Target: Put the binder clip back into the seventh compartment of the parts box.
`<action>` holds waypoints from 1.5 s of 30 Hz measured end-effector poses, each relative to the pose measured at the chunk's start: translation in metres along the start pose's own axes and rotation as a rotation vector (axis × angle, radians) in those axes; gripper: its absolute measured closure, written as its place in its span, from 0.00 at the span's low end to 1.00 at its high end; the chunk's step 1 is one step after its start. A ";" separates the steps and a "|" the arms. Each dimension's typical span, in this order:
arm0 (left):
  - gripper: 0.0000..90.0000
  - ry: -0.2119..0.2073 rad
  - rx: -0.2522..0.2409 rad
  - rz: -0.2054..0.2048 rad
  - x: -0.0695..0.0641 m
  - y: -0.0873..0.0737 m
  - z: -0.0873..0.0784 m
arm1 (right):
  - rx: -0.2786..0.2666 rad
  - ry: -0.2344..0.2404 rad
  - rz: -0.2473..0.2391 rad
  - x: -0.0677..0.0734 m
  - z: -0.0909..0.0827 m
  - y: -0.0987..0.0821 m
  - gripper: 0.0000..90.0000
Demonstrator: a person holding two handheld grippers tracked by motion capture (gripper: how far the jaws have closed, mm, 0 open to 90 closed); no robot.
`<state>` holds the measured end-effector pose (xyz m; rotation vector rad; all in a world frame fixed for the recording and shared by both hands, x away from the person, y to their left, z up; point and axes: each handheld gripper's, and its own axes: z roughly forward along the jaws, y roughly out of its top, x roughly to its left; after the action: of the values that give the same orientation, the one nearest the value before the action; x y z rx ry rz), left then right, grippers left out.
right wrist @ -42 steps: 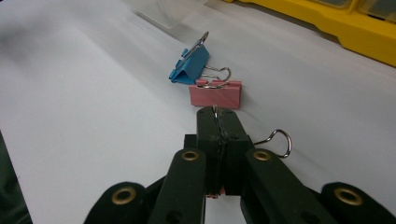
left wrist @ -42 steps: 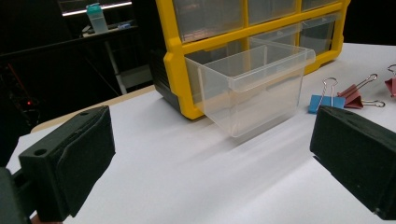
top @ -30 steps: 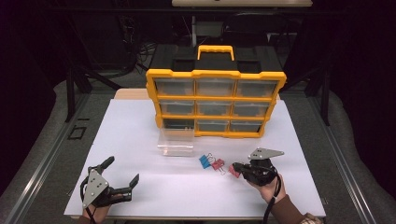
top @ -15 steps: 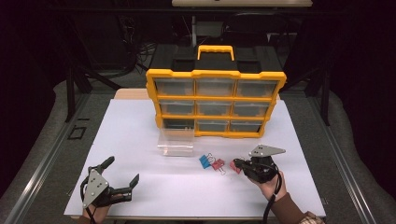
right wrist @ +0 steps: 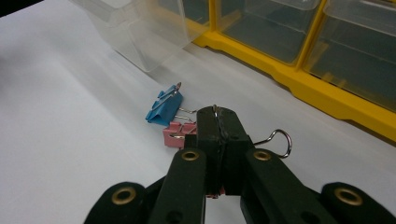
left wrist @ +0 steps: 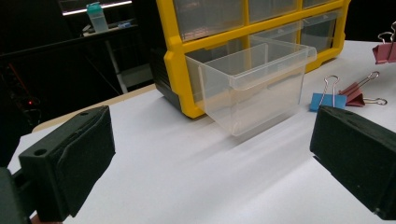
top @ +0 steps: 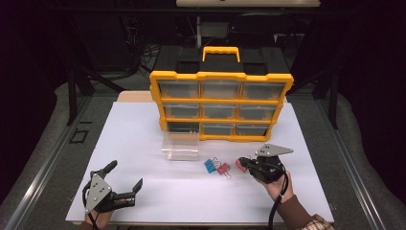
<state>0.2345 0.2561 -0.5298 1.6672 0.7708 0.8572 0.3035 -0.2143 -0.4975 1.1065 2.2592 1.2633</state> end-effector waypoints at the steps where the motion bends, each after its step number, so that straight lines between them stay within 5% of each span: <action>1: 0.00 0.000 0.000 -0.001 0.000 0.000 0.000 | 0.000 0.000 0.000 0.000 0.000 0.000 0.99; 45: 0.00 -0.001 0.003 0.000 0.000 0.000 0.000 | -0.047 0.032 -0.035 0.004 0.022 0.038 0.99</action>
<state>0.2348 0.2565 -0.5299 1.6704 0.7718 0.8558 0.3321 -0.1871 -0.4784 1.0324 2.2501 1.3220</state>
